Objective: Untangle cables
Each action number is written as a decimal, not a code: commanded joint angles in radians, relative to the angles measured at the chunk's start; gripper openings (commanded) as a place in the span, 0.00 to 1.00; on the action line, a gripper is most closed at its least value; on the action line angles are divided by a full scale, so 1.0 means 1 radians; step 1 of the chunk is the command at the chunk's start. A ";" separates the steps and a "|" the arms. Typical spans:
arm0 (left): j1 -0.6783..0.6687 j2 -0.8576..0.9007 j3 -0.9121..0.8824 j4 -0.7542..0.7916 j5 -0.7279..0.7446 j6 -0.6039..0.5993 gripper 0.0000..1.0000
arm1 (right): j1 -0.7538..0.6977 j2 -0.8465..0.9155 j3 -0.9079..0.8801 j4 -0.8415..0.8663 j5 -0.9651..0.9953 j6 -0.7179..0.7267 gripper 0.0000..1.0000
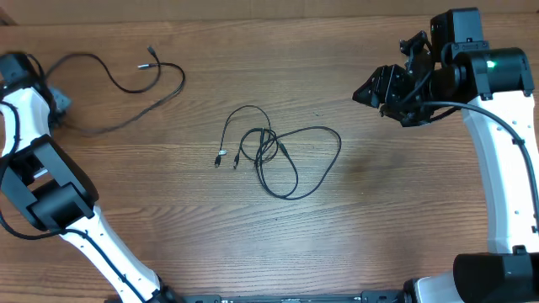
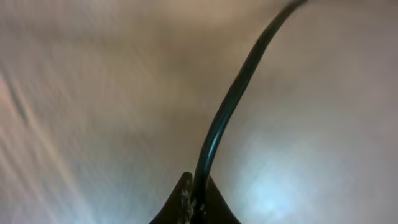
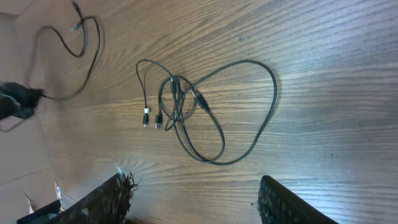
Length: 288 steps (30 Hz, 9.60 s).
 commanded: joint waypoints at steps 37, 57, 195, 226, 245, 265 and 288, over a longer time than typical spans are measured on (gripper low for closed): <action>-0.305 -0.111 0.174 -0.426 1.036 0.156 1.00 | 0.000 0.001 -0.002 0.008 0.027 -0.004 1.00; -0.935 -0.085 0.072 -0.494 0.300 -0.431 1.00 | 0.000 0.001 -0.005 0.000 0.130 -0.005 1.00; -0.648 -0.540 0.362 -0.597 1.059 -0.861 0.04 | 0.156 0.054 -0.017 0.071 0.475 0.437 0.04; -0.575 -0.539 0.362 -0.866 0.615 -0.101 1.00 | 0.016 0.055 -0.031 -0.175 0.550 0.254 0.60; -0.750 -0.532 0.361 -0.862 0.427 -0.101 1.00 | 0.018 0.057 -0.487 0.227 0.264 0.293 0.44; -0.750 -0.532 0.361 -0.861 0.427 -0.101 1.00 | 0.019 0.057 -0.663 0.487 0.325 0.379 0.42; -0.750 -0.532 0.361 -0.862 0.428 -0.101 1.00 | 0.017 -0.008 0.311 0.037 -0.002 0.074 0.04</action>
